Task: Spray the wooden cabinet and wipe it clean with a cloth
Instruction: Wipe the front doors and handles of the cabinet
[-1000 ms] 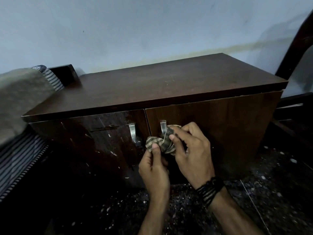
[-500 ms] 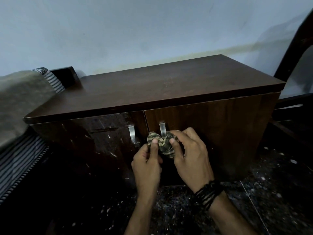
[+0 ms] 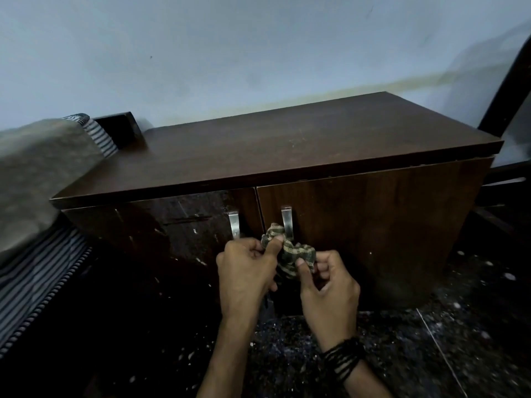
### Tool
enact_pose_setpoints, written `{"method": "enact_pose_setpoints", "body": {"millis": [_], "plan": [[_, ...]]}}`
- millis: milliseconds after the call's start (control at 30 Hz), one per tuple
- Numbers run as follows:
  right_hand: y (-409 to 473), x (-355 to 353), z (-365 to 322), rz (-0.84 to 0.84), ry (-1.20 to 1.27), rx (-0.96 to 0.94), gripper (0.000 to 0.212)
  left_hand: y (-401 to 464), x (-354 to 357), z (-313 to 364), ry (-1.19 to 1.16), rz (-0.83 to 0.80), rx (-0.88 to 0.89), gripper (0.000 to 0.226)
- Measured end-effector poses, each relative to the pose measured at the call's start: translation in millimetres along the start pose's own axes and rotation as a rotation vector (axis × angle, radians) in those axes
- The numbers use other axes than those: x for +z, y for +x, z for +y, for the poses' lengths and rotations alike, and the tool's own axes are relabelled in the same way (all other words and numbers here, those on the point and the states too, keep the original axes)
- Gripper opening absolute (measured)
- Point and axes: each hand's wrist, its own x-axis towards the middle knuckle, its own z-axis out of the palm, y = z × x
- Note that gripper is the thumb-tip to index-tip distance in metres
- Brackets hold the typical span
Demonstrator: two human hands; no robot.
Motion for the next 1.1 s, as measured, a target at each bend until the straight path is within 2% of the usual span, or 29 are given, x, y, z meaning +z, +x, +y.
{"method": "enact_pose_setpoints", "body": {"millis": [167,300,367,467,700,967,1100], "plan": [[3.0,-2.4,0.4,0.045,0.032,-0.01,0.007,-4.4,-1.7,1.4,0.038,0.014,0.018,0.051],[10.5,-9.1,-26.6,0.167,0.1,-0.175,0.012,-8.7,-1.0,6.2,0.039,0.2,0.193,0.058],[18.0,-10.7,-36.6,0.192,0.06,-0.25,0.013,-8.1,-0.2,10.7,0.005,0.199,0.191,0.058],[29.4,-11.8,-41.1,0.154,0.0,-0.272,0.015,-6.3,-0.9,16.3,-0.002,0.15,0.128,0.058],[25.9,-15.0,-23.3,-0.032,-0.079,-0.142,0.008,-6.6,-1.1,7.9,0.082,0.055,0.034,0.056],[36.9,-10.0,-44.9,-0.014,0.061,-0.222,0.014,-12.5,0.1,8.3,0.018,0.026,0.033,0.058],[42.2,-19.6,-39.8,-0.128,-0.212,-0.303,0.018,-11.4,3.1,5.3,-0.027,-0.039,-0.031,0.052]]}}
